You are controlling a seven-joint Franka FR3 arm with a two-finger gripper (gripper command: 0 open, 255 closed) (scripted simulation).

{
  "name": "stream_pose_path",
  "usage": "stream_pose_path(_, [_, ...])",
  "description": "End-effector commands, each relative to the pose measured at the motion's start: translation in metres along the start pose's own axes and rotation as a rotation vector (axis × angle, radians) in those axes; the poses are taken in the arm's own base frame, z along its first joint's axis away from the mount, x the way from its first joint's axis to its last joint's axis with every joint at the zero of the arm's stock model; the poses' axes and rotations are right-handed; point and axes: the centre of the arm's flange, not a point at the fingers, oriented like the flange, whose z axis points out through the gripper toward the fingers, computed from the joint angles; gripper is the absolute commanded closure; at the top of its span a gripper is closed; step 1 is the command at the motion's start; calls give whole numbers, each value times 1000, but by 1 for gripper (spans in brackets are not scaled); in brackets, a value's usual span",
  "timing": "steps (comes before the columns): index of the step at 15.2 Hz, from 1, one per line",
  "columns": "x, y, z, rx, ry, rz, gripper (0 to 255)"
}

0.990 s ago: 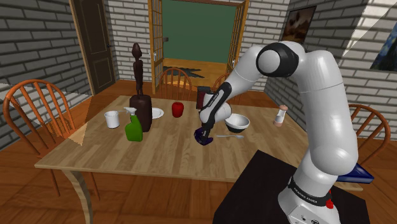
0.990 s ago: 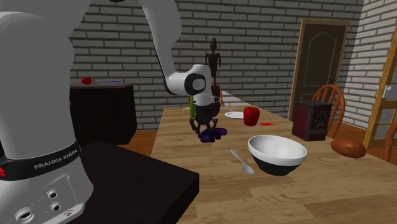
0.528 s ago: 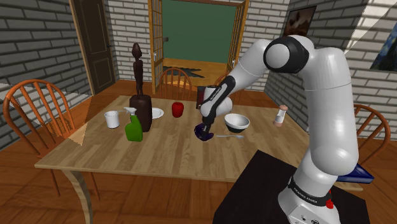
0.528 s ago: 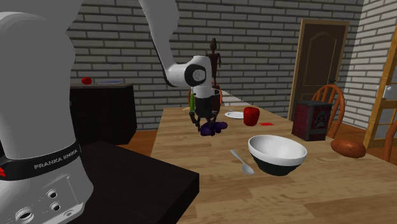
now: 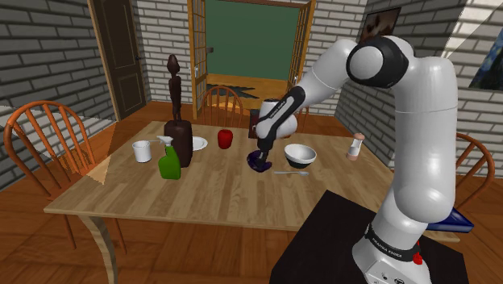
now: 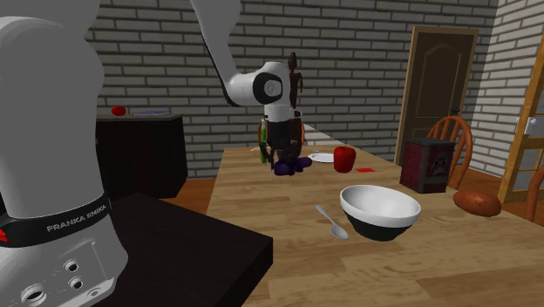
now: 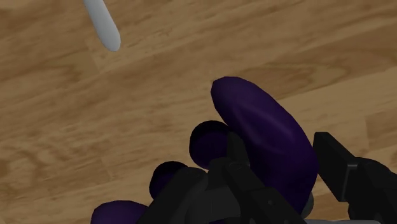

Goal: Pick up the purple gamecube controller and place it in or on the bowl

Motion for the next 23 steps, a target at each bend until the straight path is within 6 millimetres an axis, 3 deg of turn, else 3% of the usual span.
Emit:
stream_pose_path(1, [1,1,-11,0,0,0,255])
stream_pose_path(15, [3,4,-81,0,0,0,255])
stream_pose_path(23, [-63,87,-84,0,0,0,255])
